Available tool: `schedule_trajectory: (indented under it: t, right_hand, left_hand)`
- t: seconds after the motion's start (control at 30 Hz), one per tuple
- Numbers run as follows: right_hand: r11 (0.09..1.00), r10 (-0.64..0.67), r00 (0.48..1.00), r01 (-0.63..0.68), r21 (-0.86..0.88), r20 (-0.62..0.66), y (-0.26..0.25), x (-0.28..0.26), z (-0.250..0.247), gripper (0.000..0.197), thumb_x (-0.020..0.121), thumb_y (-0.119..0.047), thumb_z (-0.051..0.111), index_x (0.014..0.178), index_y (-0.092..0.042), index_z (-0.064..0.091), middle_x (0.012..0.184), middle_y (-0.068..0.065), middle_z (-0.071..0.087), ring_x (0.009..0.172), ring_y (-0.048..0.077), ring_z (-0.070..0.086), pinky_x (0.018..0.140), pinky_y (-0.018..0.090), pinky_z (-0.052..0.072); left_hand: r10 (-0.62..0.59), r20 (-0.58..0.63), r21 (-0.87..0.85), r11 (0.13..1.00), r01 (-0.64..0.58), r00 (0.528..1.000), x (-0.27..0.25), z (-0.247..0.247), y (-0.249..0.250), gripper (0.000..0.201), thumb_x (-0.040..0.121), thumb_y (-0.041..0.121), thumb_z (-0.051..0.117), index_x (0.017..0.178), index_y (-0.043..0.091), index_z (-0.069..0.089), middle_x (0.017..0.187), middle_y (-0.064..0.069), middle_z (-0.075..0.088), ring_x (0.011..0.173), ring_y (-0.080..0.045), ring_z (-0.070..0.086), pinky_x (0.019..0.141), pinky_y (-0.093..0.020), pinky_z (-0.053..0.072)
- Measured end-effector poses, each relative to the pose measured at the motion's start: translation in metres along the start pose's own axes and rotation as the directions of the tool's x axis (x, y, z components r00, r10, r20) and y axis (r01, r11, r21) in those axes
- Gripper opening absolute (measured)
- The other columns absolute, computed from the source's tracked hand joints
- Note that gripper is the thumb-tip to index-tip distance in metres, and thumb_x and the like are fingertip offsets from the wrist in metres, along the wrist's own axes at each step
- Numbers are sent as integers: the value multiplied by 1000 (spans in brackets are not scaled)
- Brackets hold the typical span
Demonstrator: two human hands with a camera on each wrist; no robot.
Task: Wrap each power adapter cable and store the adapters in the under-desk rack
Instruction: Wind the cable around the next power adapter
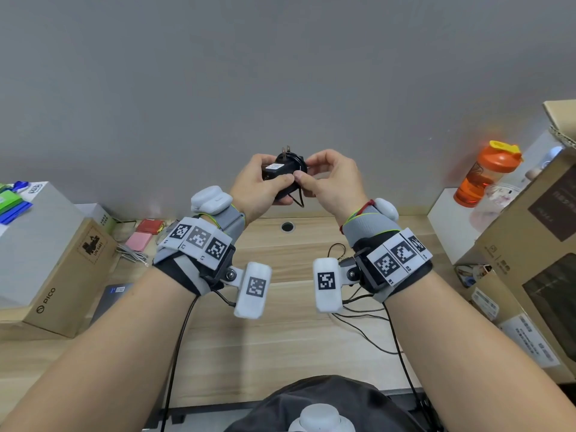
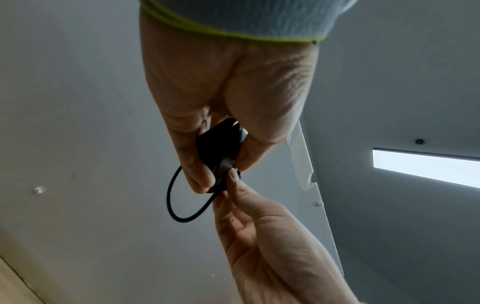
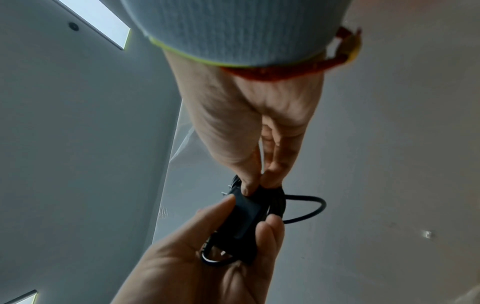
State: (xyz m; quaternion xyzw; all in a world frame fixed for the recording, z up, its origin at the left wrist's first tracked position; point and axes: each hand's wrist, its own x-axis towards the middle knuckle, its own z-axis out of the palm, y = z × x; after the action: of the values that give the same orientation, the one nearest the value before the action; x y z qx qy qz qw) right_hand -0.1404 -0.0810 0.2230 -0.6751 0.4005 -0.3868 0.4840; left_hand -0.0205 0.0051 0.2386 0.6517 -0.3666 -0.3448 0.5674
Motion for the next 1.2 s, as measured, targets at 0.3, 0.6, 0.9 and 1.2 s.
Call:
schedule_trajectory:
  t: [0.3, 0.6, 0.9, 1.2]
  right_hand:
    - [971, -148, 989, 150, -187, 25, 4, -2, 4, 21, 81, -20, 72, 90, -22, 52, 76, -6, 61, 71, 19, 62, 75, 38, 53]
    - [971, -125, 982, 151, -184, 144, 3, -4, 3, 28, 73, -28, 76, 91, -30, 55, 76, -2, 69, 73, 16, 65, 80, 40, 55]
    - [971, -137, 981, 161, -175, 137, 16, -4, 5, 25, 82, -27, 66, 99, -34, 49, 72, 8, 70, 74, 27, 64, 76, 43, 53]
    - [993, -60, 972, 82, -87, 229, 17, -1, 6, 31, 88, -20, 70, 104, -25, 44, 77, 6, 62, 72, 22, 64, 80, 41, 54]
  left_hand:
    - [14, 40, 83, 996, -17, 999, -1, -1, -10, 51, 80, 6, 78, 122, 5, 49, 106, -9, 58, 80, -19, 65, 62, -26, 58]
    - [22, -37, 145, 989, -17, 999, 1, -8, -13, 58, 67, -1, 85, 118, 3, 58, 97, -11, 63, 68, -20, 65, 59, -29, 57]
    - [-32, -15, 134, 990, 34, 999, 5, -4, -9, 40, 83, 3, 74, 119, 6, 56, 97, -2, 58, 69, -21, 68, 70, -36, 62]
    - [-168, -70, -86, 983, 162, 983, 6, 6, -6, 41, 83, -2, 66, 119, 1, 46, 98, -11, 60, 70, -24, 66, 74, -34, 61]
